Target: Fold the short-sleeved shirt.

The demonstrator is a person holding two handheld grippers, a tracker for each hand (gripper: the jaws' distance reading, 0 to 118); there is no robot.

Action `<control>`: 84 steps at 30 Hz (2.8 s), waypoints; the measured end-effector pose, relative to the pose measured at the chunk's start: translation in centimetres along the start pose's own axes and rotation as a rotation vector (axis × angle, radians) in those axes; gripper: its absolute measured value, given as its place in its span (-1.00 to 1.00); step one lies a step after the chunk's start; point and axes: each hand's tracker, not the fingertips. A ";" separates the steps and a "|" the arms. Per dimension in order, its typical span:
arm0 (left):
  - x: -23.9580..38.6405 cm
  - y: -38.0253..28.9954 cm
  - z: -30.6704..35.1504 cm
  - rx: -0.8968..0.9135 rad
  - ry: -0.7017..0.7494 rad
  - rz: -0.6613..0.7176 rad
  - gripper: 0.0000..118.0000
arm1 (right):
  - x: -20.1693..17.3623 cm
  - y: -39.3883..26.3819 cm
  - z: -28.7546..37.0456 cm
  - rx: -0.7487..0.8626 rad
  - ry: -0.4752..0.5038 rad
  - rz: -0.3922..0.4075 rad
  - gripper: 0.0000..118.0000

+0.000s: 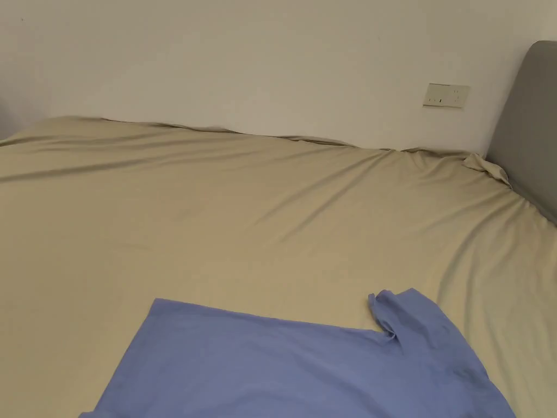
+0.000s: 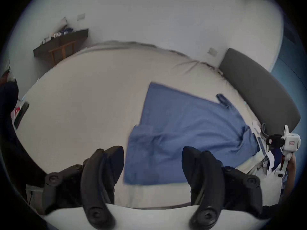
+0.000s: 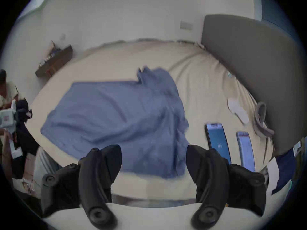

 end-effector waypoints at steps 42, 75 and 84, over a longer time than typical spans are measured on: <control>3.4 16.9 -32.0 -0.354 -0.015 -0.064 -0.96 | 7.8 19.6 -32.1 -0.532 -0.052 -0.120 0.86; -1.8 2.0 -3.2 -0.138 -0.097 -0.080 -0.96 | 4.8 3.3 -2.6 -0.231 0.139 -0.089 -0.95; -4.7 -6.8 -7.3 -0.281 -0.068 0.028 -0.96 | 5.0 -3.9 -7.5 -0.354 0.043 -0.086 -0.95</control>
